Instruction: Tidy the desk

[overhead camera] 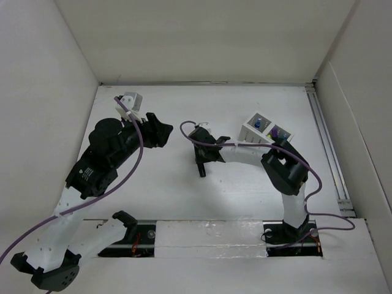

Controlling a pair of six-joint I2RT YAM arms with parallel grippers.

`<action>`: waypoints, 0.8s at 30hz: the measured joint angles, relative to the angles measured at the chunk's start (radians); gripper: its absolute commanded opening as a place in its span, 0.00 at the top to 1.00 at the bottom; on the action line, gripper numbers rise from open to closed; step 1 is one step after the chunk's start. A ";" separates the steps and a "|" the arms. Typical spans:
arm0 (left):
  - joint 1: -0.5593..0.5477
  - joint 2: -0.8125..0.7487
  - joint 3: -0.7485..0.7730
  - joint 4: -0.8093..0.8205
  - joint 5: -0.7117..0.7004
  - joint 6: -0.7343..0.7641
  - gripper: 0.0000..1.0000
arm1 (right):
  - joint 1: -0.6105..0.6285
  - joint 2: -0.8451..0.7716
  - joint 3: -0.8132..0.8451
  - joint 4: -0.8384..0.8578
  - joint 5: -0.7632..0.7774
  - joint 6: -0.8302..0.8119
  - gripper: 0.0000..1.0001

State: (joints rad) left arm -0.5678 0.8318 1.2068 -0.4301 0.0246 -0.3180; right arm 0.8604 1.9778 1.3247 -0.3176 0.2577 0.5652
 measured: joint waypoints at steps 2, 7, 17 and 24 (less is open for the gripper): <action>0.000 -0.004 0.000 -0.002 -0.003 0.004 0.43 | 0.000 -0.001 -0.002 0.001 0.008 0.012 0.93; 0.000 0.000 0.000 -0.002 -0.004 0.010 0.43 | 0.000 -0.055 -0.062 -0.004 0.010 0.026 0.96; 0.000 0.085 -0.001 0.053 0.051 0.003 0.43 | -0.154 -0.531 -0.095 -0.040 -0.008 0.021 0.98; 0.000 0.110 -0.035 0.108 0.112 -0.022 0.44 | -0.591 -0.796 -0.181 0.006 0.048 0.027 0.96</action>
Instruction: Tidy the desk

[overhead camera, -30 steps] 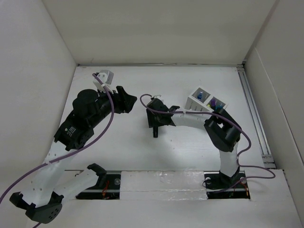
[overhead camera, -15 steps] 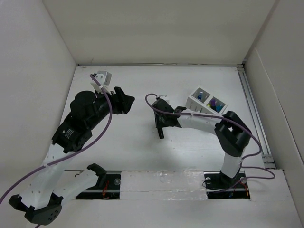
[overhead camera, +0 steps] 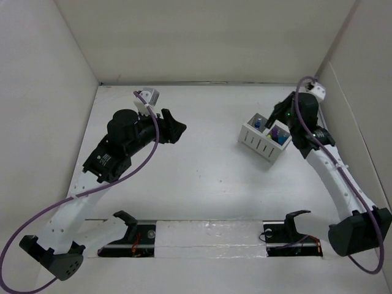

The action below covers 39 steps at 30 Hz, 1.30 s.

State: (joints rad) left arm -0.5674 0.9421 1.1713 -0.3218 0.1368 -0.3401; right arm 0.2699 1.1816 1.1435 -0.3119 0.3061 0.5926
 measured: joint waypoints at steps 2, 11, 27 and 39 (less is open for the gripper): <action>0.000 0.008 -0.004 0.010 0.019 -0.010 0.45 | -0.100 -0.017 -0.037 0.001 0.022 0.004 0.96; 0.000 0.008 -0.019 0.026 0.031 -0.032 0.44 | -0.225 0.116 -0.059 -0.001 0.136 -0.003 0.93; 0.007 -0.067 -0.034 -0.005 -0.028 -0.039 0.44 | -0.106 0.216 -0.060 -0.027 0.395 -0.024 0.83; 0.007 -0.067 -0.034 -0.025 -0.040 -0.039 0.43 | -0.027 0.239 -0.060 -0.112 0.453 -0.002 0.45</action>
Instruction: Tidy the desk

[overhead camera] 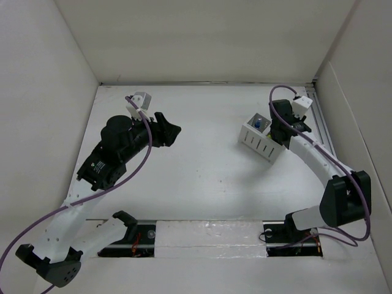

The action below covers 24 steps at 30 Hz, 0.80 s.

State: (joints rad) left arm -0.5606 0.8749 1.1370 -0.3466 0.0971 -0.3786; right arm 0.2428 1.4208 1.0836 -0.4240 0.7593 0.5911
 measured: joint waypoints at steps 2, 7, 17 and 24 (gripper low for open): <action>0.000 0.001 0.000 0.000 0.000 0.000 0.44 | 0.010 -0.025 0.001 -0.014 -0.005 0.001 0.42; 0.000 0.007 0.003 0.007 0.000 0.000 0.43 | 0.034 -0.123 0.020 -0.045 -0.031 -0.002 0.51; 0.000 0.041 0.082 0.039 0.019 0.000 0.37 | 0.306 -0.412 0.034 -0.032 -0.373 -0.048 1.00; 0.000 0.046 0.121 0.042 -0.021 -0.006 0.33 | 0.558 -0.451 0.030 -0.013 -0.713 -0.061 0.61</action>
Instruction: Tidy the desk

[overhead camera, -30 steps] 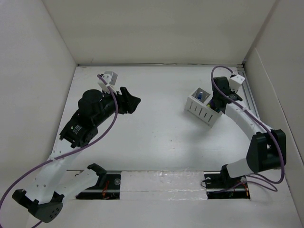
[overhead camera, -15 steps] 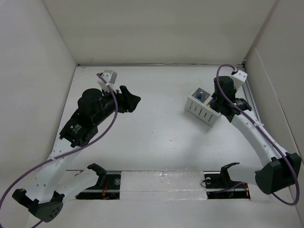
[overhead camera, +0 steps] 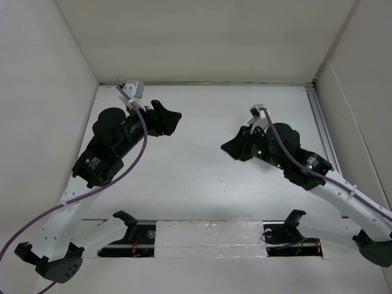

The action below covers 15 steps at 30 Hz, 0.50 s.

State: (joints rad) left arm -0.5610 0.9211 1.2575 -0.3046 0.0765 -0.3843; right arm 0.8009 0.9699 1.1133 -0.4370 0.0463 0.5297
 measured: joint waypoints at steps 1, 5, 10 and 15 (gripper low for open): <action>0.000 -0.003 0.006 -0.002 -0.032 -0.003 0.33 | 0.040 -0.001 -0.008 0.002 -0.034 0.005 0.44; 0.000 -0.027 -0.006 -0.008 -0.091 -0.022 0.32 | 0.151 -0.013 -0.100 0.050 -0.130 0.031 0.29; 0.000 -0.116 -0.106 -0.019 -0.150 -0.080 0.31 | 0.211 0.018 -0.208 0.057 -0.168 0.073 0.28; 0.000 -0.140 -0.139 -0.046 -0.164 -0.124 0.32 | 0.229 0.039 -0.214 0.080 -0.174 0.085 0.28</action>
State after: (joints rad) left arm -0.5606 0.7815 1.1183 -0.3508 -0.0875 -0.5079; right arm 1.0298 1.0088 0.8997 -0.3569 -0.1272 0.6144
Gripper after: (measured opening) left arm 0.684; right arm 0.719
